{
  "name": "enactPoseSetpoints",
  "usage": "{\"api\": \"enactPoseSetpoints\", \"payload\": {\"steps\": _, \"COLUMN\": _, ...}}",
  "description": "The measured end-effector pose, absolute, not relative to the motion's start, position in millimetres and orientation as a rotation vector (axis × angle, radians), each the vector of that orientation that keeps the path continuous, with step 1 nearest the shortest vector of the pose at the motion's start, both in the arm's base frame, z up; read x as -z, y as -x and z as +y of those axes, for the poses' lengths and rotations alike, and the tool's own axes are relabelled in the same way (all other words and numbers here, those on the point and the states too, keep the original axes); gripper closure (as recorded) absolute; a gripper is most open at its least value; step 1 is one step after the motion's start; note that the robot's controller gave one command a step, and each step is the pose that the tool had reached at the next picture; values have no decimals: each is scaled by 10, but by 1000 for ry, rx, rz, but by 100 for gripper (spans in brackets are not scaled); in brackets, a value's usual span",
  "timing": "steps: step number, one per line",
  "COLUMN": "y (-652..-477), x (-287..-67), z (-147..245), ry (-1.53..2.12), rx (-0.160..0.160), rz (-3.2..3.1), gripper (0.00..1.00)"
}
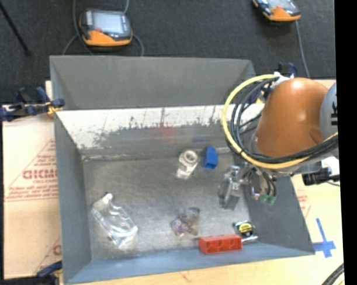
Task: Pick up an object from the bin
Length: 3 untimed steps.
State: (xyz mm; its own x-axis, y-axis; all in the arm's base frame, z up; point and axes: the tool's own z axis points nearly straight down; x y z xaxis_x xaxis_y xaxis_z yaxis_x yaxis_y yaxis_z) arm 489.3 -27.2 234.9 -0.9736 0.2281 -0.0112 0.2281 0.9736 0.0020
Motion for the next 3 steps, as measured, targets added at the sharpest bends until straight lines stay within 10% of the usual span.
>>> {"api": "enactPoseSetpoints", "payload": {"steps": 1, "y": -4814, "x": -1474, "z": 32, "ry": -626, "rx": 0, "rz": 3083, "gripper": 100}}
{"api": "enactPoseSetpoints", "payload": {"steps": 2, "y": -4829, "x": -1504, "z": 18, "ry": -623, "rx": 0, "rz": 3077, "gripper": 0}}
{"api": "enactPoseSetpoints", "payload": {"steps": 3, "y": -4829, "x": -672, "z": 125, "ry": -401, "rx": 2, "rz": 3118, "gripper": 0}}
